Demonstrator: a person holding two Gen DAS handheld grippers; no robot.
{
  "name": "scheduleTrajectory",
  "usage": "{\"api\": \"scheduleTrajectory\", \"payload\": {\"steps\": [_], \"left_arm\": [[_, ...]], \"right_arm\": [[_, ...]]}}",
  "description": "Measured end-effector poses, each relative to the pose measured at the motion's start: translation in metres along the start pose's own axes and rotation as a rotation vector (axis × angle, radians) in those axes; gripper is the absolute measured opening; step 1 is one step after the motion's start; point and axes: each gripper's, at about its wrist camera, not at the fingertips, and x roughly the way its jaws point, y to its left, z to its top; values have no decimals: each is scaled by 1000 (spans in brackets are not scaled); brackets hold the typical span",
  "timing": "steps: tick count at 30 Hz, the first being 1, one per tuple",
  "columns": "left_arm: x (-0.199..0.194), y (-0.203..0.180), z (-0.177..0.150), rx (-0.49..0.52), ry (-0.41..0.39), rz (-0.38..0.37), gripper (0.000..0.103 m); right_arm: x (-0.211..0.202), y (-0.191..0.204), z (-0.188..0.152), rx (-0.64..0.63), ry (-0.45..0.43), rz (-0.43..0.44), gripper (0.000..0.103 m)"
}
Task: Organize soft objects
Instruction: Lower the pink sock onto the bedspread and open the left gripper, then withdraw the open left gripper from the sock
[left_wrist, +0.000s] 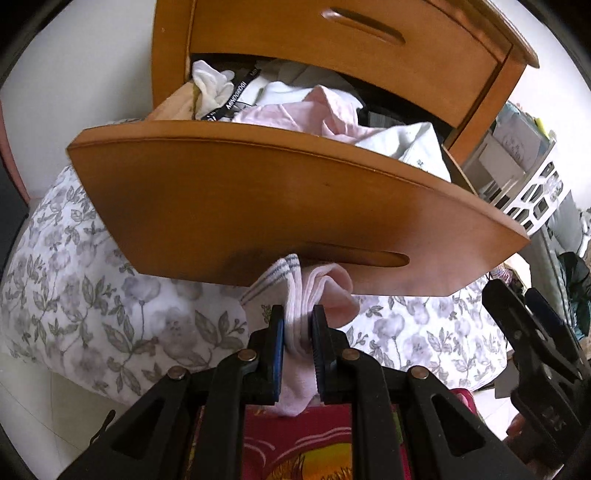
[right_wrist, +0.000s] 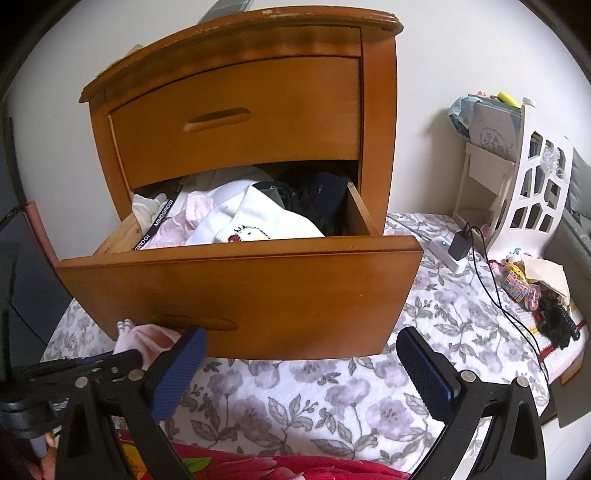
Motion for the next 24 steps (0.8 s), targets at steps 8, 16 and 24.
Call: {"api": "scheduleTrajectory", "payload": {"steps": [8, 16, 24], "left_arm": [[2, -1, 10, 41, -23, 63, 15], [7, 3, 8, 39, -10, 49, 23], [0, 6, 7, 27, -37, 75, 60]], "right_arm": [[4, 3, 1, -16, 22, 1, 103], [7, 4, 1, -25, 42, 0, 103], [9, 5, 1, -32, 50, 0, 103]]}}
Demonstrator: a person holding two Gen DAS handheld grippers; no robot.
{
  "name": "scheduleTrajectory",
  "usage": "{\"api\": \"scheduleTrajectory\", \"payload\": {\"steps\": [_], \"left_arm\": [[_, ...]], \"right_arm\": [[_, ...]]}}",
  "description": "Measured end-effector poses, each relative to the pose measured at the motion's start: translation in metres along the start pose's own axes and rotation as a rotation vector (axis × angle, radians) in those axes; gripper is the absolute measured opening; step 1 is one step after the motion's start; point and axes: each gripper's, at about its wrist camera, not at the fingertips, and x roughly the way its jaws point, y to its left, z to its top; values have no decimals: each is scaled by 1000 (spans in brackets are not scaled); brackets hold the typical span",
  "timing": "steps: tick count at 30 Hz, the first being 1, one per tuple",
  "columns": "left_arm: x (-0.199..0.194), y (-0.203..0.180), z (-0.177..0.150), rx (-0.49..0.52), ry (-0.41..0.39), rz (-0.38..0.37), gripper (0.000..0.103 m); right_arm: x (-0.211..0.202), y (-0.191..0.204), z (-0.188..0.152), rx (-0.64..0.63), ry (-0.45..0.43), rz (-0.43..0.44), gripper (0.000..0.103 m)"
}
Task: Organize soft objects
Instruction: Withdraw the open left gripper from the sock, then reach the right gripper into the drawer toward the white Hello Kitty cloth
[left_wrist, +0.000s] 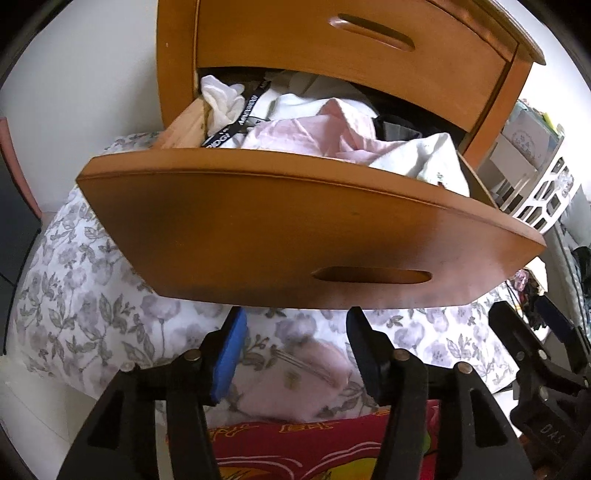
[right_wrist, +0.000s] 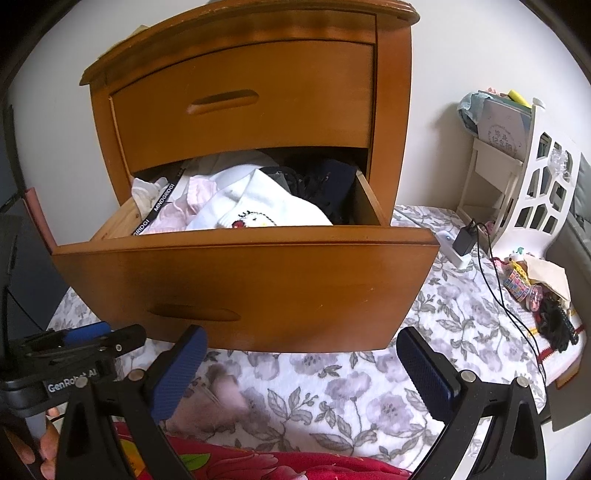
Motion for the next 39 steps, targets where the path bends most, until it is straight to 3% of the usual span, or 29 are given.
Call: {"api": "scheduleTrajectory", "payload": {"steps": [10, 17, 20, 31, 39], "left_arm": [[-9, 13, 1, -31, -47, 52, 91], [-23, 29, 3, -71, -118, 71, 95], [-26, 30, 3, -75, -135, 76, 102], [-38, 32, 0, -62, -201, 67, 103], [-45, 31, -3, -59, -231, 153, 103]], "right_arm": [[0, 1, 0, -1, 0, 0, 103], [1, 1, 0, -4, 0, -4, 103], [1, 2, -1, -9, 1, -5, 103], [1, 6, 0, -26, 11, -11, 103], [-6, 7, 1, -38, -11, 19, 103]]}}
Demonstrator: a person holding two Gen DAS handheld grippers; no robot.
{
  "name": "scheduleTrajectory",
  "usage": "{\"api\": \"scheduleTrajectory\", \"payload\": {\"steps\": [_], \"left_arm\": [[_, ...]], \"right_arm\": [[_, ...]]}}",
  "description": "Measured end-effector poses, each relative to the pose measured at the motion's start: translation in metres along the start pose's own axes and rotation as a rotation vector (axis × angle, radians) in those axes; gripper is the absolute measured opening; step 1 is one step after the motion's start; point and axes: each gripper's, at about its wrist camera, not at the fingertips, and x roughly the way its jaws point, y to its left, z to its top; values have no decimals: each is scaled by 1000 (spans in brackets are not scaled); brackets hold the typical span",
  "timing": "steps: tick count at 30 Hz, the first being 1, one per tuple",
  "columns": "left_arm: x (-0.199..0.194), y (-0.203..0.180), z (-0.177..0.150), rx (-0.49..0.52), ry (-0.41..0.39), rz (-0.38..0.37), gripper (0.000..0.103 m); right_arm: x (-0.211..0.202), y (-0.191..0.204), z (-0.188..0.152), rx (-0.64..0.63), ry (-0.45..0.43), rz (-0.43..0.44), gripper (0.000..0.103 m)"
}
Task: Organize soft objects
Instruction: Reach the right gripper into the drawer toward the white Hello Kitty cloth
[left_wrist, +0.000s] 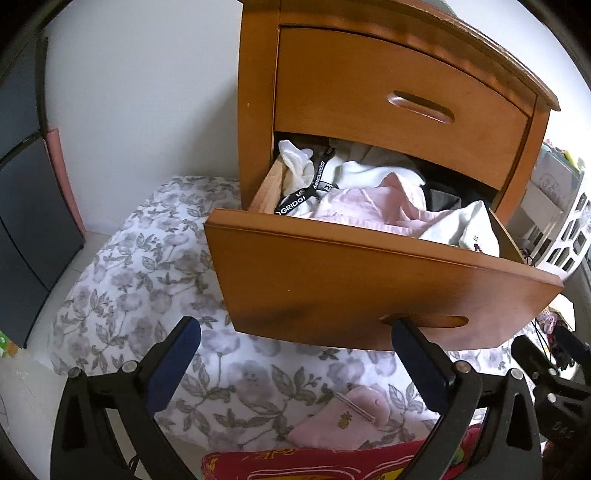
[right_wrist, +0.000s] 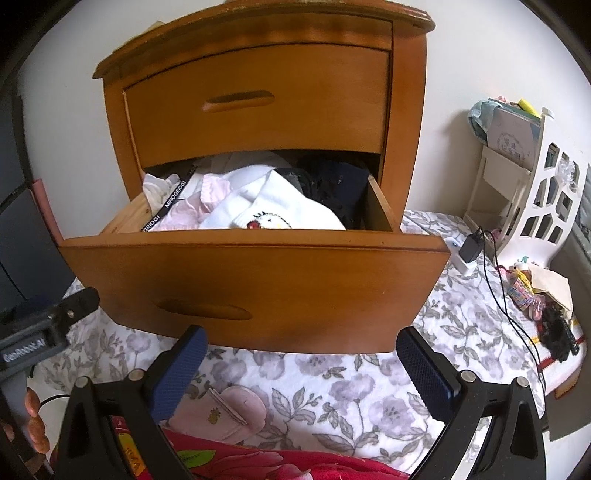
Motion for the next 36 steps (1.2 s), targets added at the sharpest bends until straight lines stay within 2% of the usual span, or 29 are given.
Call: {"api": "scheduleTrajectory", "payload": {"steps": [5, 11, 16, 21, 24, 26, 28, 32, 36], "left_arm": [[-4, 0, -1, 1, -22, 51, 103], [-6, -5, -2, 24, -35, 28, 103], [0, -18, -8, 77, -9, 39, 103], [0, -28, -10, 121, -23, 66, 103], [0, -28, -10, 121, -26, 73, 103], [1, -27, -10, 115, -21, 75, 103], [3, -26, -10, 111, -13, 82, 103], [4, -25, -10, 108, -8, 82, 103], [8, -24, -10, 102, 8, 85, 103]], "right_arm": [[-7, 3, 2, -16, -34, -14, 103], [-12, 6, 8, -38, -49, -25, 103], [-26, 3, 33, -73, -90, 3, 103], [-35, 2, 73, -102, -110, 49, 103], [-24, 1, 96, -96, -56, 103, 103], [-9, 1, 112, -83, 12, 137, 103], [17, 3, 127, -66, 121, 158, 103], [59, 6, 132, -32, 274, 185, 101], [90, 10, 131, -12, 366, 171, 99]]}}
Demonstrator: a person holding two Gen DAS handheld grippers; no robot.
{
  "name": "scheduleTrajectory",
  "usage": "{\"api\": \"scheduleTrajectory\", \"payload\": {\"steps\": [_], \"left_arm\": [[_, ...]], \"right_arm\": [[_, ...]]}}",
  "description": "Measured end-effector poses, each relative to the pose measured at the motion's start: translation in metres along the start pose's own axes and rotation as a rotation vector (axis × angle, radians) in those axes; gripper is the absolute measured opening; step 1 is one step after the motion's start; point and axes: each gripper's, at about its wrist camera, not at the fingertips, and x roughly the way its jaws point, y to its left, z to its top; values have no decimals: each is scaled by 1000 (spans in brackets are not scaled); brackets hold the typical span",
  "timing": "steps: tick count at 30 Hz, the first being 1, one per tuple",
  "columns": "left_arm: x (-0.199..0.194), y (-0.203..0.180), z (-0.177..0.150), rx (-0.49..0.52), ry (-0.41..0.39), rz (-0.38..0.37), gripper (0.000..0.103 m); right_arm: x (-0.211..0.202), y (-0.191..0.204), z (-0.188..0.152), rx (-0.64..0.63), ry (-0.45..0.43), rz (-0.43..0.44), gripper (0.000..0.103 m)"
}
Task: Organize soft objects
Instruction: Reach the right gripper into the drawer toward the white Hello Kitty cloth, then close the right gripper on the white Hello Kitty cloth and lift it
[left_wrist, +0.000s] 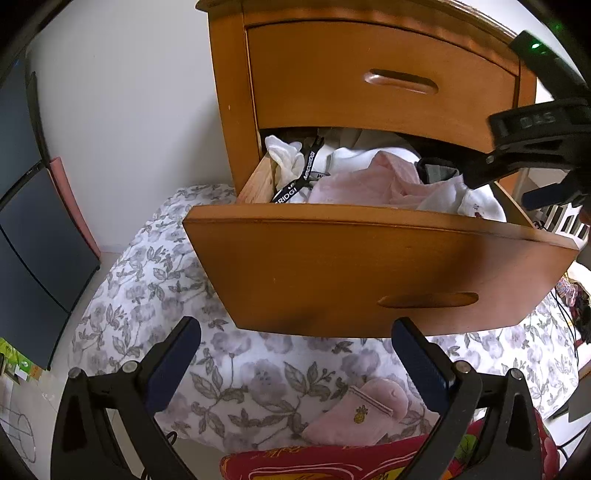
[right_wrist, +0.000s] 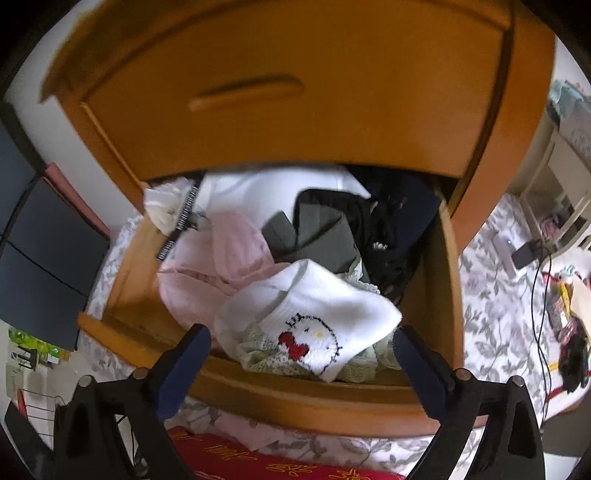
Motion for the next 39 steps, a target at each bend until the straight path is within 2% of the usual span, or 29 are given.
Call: {"api": "scheduleTrajectory", "payload": {"steps": [9, 13, 19, 23, 27, 34, 39], "left_arm": [[3, 1, 0, -6, 17, -8, 103], [4, 2, -1, -9, 20, -11, 103], [6, 4, 0, -20, 27, -16, 103], [6, 4, 0, -20, 27, -17, 103], [6, 4, -1, -20, 30, -19, 103], [7, 3, -1, -24, 36, -24, 103], [9, 4, -1, -33, 41, -27, 103]], "right_arm": [[40, -1, 12, 23, 94, -71, 98], [53, -2, 15, 24, 118, -97, 92], [56, -12, 17, 48, 120, -103, 67], [49, -25, 19, 76, 99, -81, 56], [42, -36, 19, 91, 77, -55, 33], [33, -47, 14, 86, 43, -77, 14], [24, -42, 12, 81, 3, -80, 11]]}}
